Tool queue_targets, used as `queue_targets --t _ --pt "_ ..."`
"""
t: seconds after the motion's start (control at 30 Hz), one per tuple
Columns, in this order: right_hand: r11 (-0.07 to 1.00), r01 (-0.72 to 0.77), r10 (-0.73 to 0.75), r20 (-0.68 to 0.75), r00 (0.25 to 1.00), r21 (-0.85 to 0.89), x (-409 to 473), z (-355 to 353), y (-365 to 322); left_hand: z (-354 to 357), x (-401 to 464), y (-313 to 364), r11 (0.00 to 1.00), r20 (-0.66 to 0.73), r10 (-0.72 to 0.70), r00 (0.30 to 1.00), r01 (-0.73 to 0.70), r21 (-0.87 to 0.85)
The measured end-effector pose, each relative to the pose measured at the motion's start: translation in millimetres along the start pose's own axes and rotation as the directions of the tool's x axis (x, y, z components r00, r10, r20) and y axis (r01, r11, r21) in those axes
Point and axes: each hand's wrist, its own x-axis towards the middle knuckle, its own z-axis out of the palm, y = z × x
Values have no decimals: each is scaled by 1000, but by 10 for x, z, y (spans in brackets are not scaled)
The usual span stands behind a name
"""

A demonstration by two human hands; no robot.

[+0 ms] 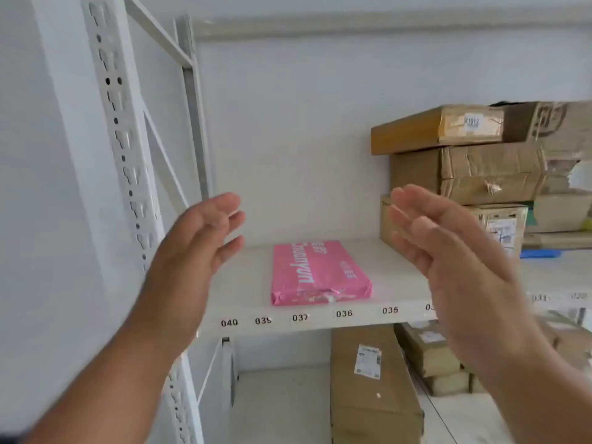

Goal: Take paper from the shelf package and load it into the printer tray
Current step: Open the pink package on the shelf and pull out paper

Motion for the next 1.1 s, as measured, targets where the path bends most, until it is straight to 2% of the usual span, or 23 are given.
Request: queue_targets --t 0.07,0.17,0.23,0.3,0.4,0.53,0.7,0.87,0.93,1.1 --pt "970 -165 181 79 980 -180 44 81 374 64 -27 -396 962 -37 -191 981 195 192" --pt "832 -335 409 81 909 -441 73 76 1068 93 -138 -1088 830 -45 -328 944 310 463" --pt "710 -348 469 43 882 -612 48 -18 1417 85 -200 -1432 738 -30 -357 934 301 604" --pt "627 -320 482 30 876 -710 48 -132 1668 81 -238 -1698 630 -1 -380 925 259 732" --pt "606 -292 473 40 880 -740 82 -222 1895 154 -293 -1945 528 -11 -357 934 211 823" --pt "648 -248 399 44 916 -720 184 -297 2089 294 -263 -2037 559 -150 -241 959 263 787" --pt "619 -203 338 24 941 -759 278 -330 2162 440 -251 -2088 527 -348 -202 916 401 750" --pt "476 -172 404 41 914 -862 393 -253 2147 553 -266 -2121 425 -401 -195 895 446 788" --pt "481 -180 414 42 909 -858 406 -242 2143 542 -270 -2144 478 -406 -182 896 441 759" --pt "578 -191 344 24 939 -793 267 -313 2095 515 -307 -2103 661 -446 -81 891 383 645"
